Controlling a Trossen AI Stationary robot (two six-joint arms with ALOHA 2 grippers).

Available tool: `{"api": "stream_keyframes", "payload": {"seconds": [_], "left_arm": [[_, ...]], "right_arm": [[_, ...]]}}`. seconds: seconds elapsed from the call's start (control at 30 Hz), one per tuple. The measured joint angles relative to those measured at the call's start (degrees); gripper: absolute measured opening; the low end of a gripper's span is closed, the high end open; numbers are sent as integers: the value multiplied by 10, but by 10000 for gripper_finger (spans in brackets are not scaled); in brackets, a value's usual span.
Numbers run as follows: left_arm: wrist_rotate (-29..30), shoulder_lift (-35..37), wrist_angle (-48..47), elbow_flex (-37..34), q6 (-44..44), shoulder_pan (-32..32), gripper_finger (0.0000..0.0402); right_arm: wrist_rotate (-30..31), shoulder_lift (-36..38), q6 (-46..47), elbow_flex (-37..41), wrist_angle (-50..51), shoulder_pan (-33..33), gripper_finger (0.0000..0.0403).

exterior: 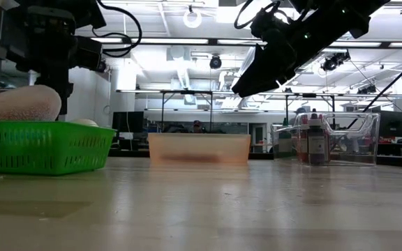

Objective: Pick & Place Food Item
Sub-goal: Put the brown donut into the green bin, then return to Home Position

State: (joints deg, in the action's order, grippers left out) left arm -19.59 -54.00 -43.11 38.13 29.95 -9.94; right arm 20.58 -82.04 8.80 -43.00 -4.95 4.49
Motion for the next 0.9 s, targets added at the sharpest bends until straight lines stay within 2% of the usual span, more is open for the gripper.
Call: {"api": "stream_keyframes", "payload": {"seconds": [0.2, 0.33, 0.63, 0.9], "left_arm": [[0, 0, 10, 0, -3, 0, 306], [1, 0, 30, 0, -39, 0, 306], [28, 0, 75, 0, -106, 0, 306], [75, 0, 135, 0, -167, 0, 306]], "right_arm": [[0, 0, 0, 0, 0, 0, 353], [0, 0, 0, 0, 0, 0, 353], [0, 0, 0, 0, 0, 0, 353], [0, 0, 0, 0, 0, 0, 353]]}}
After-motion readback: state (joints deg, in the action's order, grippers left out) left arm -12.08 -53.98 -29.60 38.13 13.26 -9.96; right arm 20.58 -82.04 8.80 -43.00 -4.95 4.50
